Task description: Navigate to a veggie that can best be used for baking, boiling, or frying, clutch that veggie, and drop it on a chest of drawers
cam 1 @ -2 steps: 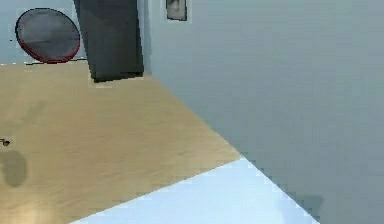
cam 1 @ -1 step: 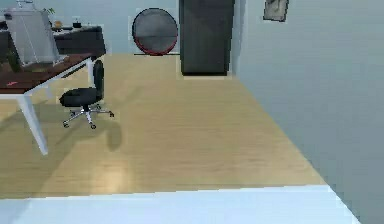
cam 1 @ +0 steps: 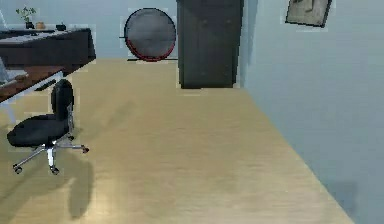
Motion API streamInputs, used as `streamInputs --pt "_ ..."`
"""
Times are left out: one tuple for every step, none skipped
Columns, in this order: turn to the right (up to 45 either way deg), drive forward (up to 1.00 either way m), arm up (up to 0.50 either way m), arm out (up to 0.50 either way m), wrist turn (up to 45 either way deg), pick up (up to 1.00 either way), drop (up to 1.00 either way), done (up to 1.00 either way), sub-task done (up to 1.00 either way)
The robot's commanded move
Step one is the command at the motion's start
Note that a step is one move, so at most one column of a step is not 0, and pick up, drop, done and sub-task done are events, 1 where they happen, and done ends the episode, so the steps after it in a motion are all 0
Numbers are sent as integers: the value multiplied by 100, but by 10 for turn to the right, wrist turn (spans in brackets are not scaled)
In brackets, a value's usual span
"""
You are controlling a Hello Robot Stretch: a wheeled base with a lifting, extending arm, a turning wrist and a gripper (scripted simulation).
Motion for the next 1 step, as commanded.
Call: streamInputs --pt "-180 0 0 0 0 0 0 0 0"
